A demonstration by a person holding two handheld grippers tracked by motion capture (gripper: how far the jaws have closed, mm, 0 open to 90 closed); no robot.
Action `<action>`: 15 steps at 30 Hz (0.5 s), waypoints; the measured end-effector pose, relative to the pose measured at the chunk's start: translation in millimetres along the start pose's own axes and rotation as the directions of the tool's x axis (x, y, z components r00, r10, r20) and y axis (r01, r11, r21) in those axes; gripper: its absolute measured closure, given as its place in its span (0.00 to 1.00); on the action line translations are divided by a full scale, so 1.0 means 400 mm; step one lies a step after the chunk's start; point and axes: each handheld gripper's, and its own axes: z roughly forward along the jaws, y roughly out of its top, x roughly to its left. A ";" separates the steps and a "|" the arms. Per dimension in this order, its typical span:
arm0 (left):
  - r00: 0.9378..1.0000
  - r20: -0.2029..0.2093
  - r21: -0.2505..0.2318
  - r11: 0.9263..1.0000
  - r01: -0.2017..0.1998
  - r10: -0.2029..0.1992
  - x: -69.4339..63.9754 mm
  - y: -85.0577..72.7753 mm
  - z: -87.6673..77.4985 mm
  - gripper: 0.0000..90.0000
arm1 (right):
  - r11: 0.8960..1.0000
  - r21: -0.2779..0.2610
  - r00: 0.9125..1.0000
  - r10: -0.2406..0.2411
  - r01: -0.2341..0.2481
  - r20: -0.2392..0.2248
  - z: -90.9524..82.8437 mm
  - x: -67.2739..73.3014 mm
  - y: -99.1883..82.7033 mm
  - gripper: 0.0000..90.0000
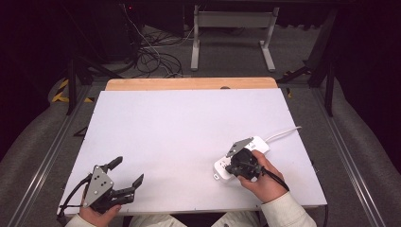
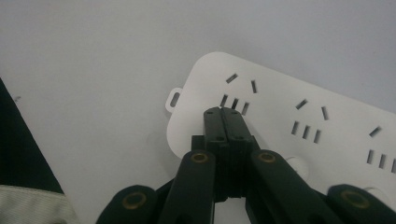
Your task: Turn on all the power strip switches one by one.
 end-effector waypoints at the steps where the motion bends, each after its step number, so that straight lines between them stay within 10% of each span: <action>1: 1.000 0.000 0.000 1.000 0.000 0.000 0.000 0.000 0.000 0.18 | 1.000 -0.001 1.000 0.003 -0.003 0.004 0.001 0.000 0.000 1.00; 15: 1.000 -0.001 -0.002 1.000 0.005 -0.005 -0.001 0.000 0.002 0.18 | 0.999 0.014 0.995 -0.035 0.033 0.094 0.000 0.013 -0.001 1.00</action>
